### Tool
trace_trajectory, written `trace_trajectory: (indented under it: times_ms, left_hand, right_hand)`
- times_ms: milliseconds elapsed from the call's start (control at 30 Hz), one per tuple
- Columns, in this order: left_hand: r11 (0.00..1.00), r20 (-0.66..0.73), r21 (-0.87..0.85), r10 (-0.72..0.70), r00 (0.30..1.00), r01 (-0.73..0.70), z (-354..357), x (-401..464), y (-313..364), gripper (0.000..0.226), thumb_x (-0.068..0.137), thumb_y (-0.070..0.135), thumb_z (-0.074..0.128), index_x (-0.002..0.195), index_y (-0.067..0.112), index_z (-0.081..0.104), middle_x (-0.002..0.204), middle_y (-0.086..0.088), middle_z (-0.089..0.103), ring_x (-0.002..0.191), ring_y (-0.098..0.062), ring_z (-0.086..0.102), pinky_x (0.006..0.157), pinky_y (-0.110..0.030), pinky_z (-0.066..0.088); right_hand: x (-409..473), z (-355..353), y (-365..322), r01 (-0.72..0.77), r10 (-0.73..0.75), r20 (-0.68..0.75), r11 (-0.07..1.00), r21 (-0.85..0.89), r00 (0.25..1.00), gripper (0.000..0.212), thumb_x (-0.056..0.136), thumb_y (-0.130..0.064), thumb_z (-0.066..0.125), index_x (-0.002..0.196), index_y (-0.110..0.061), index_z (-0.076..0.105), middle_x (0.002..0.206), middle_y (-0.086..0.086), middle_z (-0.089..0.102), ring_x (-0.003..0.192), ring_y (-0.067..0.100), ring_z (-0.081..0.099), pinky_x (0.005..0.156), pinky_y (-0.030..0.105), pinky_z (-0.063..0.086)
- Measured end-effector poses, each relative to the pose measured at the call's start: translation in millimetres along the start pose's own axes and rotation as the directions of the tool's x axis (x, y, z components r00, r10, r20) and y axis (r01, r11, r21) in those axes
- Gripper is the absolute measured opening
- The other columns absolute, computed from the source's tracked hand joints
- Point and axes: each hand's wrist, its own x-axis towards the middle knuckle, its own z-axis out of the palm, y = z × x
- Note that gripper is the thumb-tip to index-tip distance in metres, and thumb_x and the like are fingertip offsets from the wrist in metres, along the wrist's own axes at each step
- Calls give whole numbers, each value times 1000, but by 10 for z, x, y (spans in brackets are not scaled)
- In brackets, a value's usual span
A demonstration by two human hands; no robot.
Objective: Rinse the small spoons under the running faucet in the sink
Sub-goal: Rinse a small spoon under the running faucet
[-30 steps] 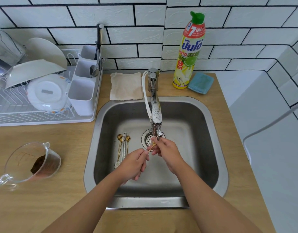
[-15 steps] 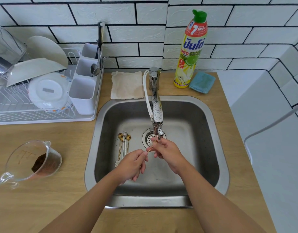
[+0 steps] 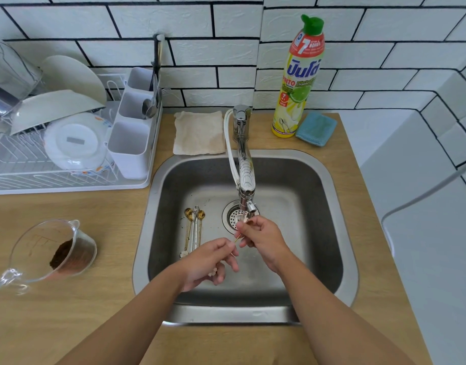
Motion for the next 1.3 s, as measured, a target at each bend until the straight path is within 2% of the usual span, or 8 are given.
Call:
trace_trajectory:
  times_ms: [133, 367, 533, 600, 700, 900, 1033, 1300]
  left_hand:
    - [987, -98, 145, 80, 992, -65, 30, 11, -29, 23, 106, 38, 46, 113, 20, 59, 80, -4, 69, 46, -16, 55, 46, -25, 46]
    - [975, -133, 206, 108, 985, -79, 13, 33, -38, 26, 109, 37, 39, 113, 19, 58, 86, -5, 74, 37, -13, 40, 38, -23, 35]
    - [980, -146, 192, 88, 985, -59, -25, 54, -34, 26, 109, 33, 39, 110, 14, 57, 88, -9, 75, 36, -14, 35, 36, -22, 30]
    - [981, -147, 186, 79, 986, -50, -20, 55, -28, 26, 109, 32, 39, 111, 13, 56, 89, -11, 75, 36, -14, 35, 36, -22, 30]
    - [981, -138, 188, 72, 988, -45, -5, 36, -31, 27, 109, 32, 38, 111, 12, 55, 90, -12, 75, 35, -13, 34, 36, -21, 29]
    - [986, -143, 161, 77, 987, -54, -45, 59, -38, 28, 108, 32, 42, 110, 10, 59, 91, -14, 75, 36, -13, 33, 36, -22, 28]
    - [977, -183, 202, 104, 978, -67, -49, 173, -30, 30, 106, 37, 48, 104, 13, 65, 81, -6, 75, 37, -13, 40, 37, -21, 33]
    - [984, -349, -82, 123, 929, -160, 103, 547, 161, 14, 94, 27, 71, 103, 16, 70, 80, 0, 74, 54, -8, 59, 51, -20, 47]
  right_hand:
    - [33, 50, 15, -19, 4, -182, 996, -82, 983, 25, 100, -34, 66, 92, -12, 72, 84, 8, 81, 60, 15, 74, 56, 16, 48]
    - [-30, 121, 46, 16, -38, -81, 966, -257, 996, 23, 89, -34, 78, 101, -18, 66, 80, -5, 77, 63, 6, 63, 68, 26, 56]
    - [-4, 100, -7, -2, -21, -141, 986, -164, 990, 22, 107, -29, 53, 103, -17, 71, 86, -1, 81, 55, 7, 59, 66, 22, 52]
    - [-28, 90, 19, -2, -9, -56, 982, -190, 998, 9, 100, -26, 64, 107, -22, 68, 86, -7, 79, 61, 5, 59, 68, 20, 52]
    - [-47, 101, 54, 7, -14, -27, 977, -215, 1000, 21, 91, -24, 77, 107, -17, 65, 77, -7, 73, 64, 7, 59, 62, 19, 51]
    - [-28, 70, -3, -69, 60, -106, 994, -85, 993, 31, 108, -33, 47, 105, -15, 72, 89, 4, 82, 52, 10, 58, 57, 17, 47]
    - [-58, 45, 32, -38, 34, -30, 989, -144, 999, 15, 95, -26, 73, 107, -17, 71, 85, -1, 80, 62, 7, 61, 69, 20, 51]
    - [-81, -154, -94, 49, 20, -436, 988, 145, 900, 20, 105, -24, 59, 93, -14, 72, 87, -1, 81, 71, 4, 73, 64, 20, 47]
